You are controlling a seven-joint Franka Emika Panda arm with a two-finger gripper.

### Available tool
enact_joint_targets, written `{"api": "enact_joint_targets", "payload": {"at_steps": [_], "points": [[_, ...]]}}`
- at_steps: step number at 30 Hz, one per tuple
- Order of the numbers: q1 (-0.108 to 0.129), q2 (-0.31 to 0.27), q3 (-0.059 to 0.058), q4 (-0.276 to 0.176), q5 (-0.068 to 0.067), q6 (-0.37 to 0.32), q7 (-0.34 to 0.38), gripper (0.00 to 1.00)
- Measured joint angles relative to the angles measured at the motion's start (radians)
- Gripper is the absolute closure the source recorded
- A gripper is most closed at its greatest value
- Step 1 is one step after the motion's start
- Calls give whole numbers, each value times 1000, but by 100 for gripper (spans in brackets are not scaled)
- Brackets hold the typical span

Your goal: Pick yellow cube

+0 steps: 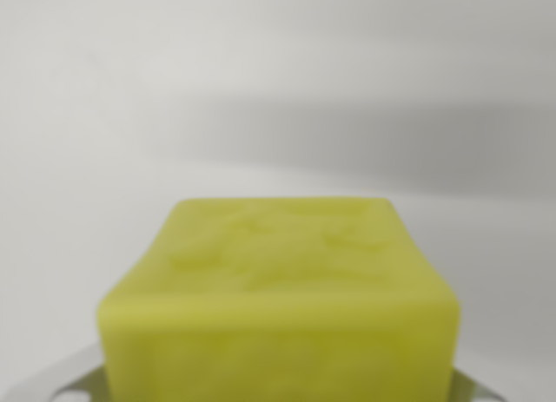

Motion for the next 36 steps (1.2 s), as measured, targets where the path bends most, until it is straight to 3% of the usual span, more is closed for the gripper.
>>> {"api": "enact_joint_targets", "payload": {"at_steps": [36], "points": [[0, -107, 0, 46, 0, -152, 0, 100]]}}
